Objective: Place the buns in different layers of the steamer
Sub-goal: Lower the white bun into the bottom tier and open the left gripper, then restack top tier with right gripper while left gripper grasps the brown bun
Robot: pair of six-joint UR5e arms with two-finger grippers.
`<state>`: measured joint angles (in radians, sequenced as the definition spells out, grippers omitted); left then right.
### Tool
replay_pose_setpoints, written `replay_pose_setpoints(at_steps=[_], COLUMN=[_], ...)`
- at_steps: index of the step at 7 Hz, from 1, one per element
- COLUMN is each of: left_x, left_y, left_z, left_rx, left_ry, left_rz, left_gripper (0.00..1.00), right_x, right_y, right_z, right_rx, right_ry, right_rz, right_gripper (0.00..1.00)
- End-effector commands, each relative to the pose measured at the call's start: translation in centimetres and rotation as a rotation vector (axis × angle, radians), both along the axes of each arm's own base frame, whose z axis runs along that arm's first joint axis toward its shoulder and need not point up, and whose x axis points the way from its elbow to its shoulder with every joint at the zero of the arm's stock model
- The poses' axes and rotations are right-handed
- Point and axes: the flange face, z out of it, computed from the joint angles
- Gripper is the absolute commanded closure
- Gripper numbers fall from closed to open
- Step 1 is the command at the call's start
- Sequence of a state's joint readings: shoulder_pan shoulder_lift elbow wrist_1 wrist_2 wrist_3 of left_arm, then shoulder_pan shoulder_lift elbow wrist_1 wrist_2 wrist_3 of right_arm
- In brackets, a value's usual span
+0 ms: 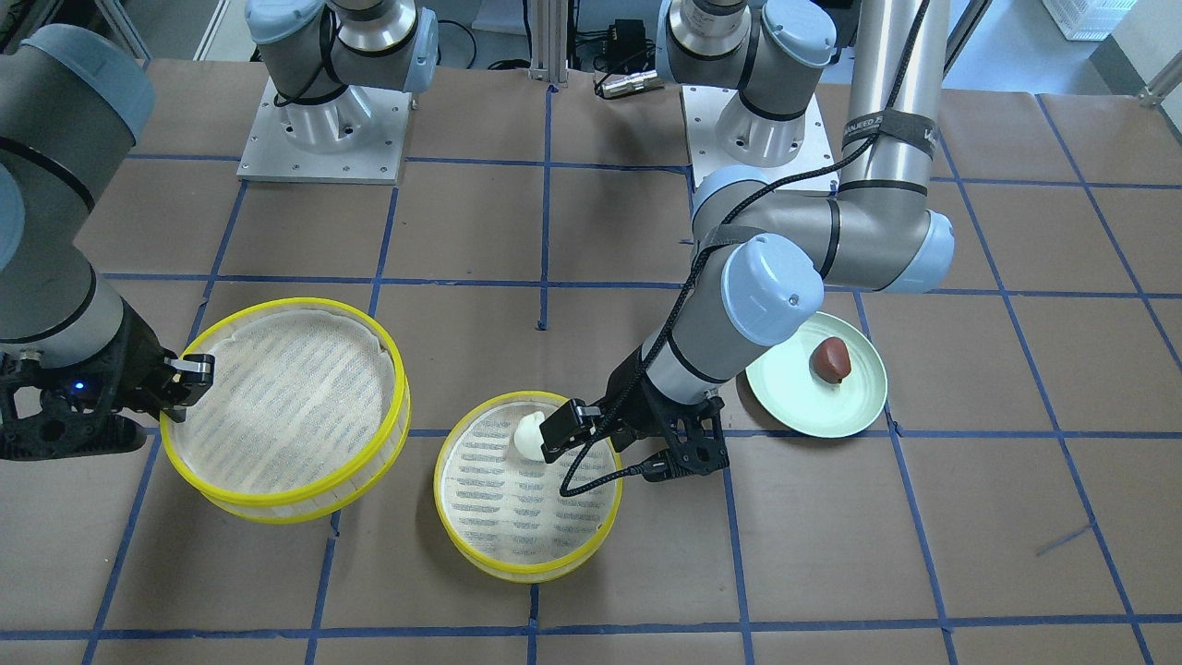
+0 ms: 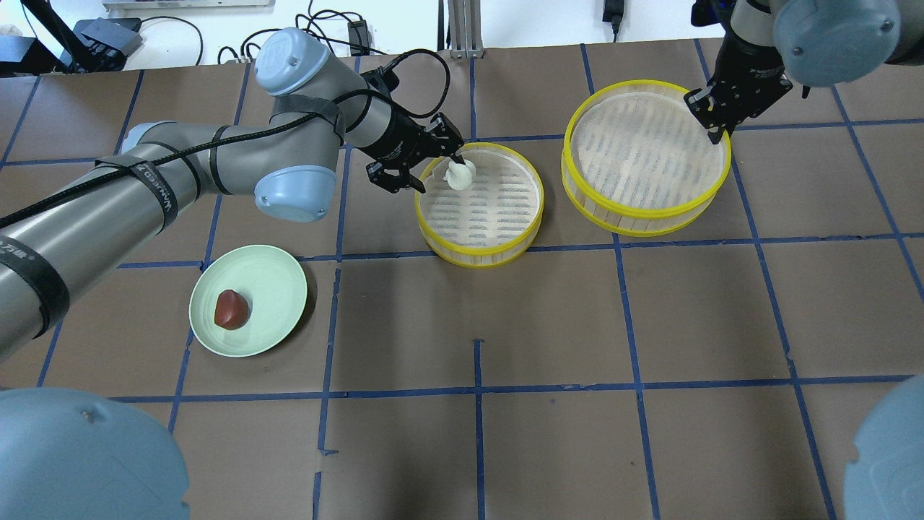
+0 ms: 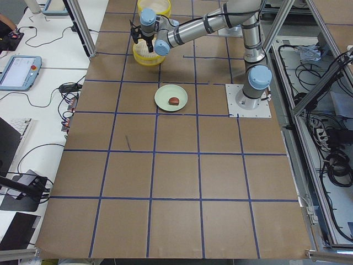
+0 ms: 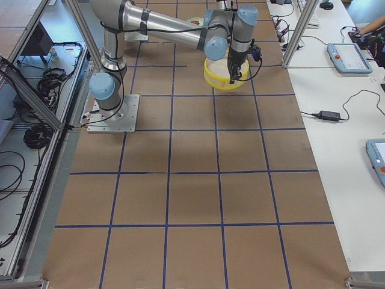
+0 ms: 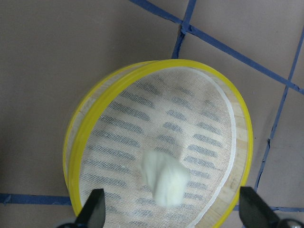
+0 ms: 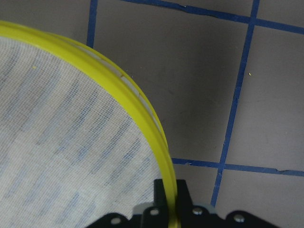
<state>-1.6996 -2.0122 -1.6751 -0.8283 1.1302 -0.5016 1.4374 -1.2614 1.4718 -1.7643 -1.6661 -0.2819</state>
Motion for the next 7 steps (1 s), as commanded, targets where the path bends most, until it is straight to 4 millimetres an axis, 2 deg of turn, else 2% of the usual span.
replay_pose_setpoints(at_steps=[1, 2, 3, 4, 5, 6, 7], left_x=[0.1, 1.6, 3.2, 4.4, 8.2, 13.8, 19.4], left_y=[0.1, 0.3, 0.9, 2.3, 2.9, 3.6, 5.4], left_z=[0.7, 1.3, 1.9, 3.5, 4.7, 3.0, 1.5], left_rx=[-0.021, -0.110, -0.127, -0.111, -0.062, 0.013, 0.040], left_ry=[-0.009, -0.164, -0.338, -0.404, -0.438, -0.430, -0.419], left_rz=[-0.016, -0.143, -0.292, -0.350, -0.375, -0.432, -0.465], left_gripper=[0.00, 0.00, 0.00, 0.00, 0.00, 0.00, 0.00], right_x=[0.4, 1.2, 2.7, 5.6, 9.1, 12.1, 15.4], right_y=[0.0, -0.3, -1.1, -2.0, -2.5, -2.5, -2.2], right_z=[0.4, -0.1, -1.3, -3.4, -4.7, -7.1, -7.2], right_rx=[-0.016, -0.019, -0.017, -0.026, -0.039, -0.009, -0.017], right_ry=[-0.015, -0.064, -0.082, -0.080, -0.079, -0.069, -0.066], right_rz=[-0.089, -0.158, -0.234, -0.276, -0.333, -0.394, -0.453], right_gripper=[0.97, 0.97, 0.98, 0.98, 0.98, 0.98, 0.98])
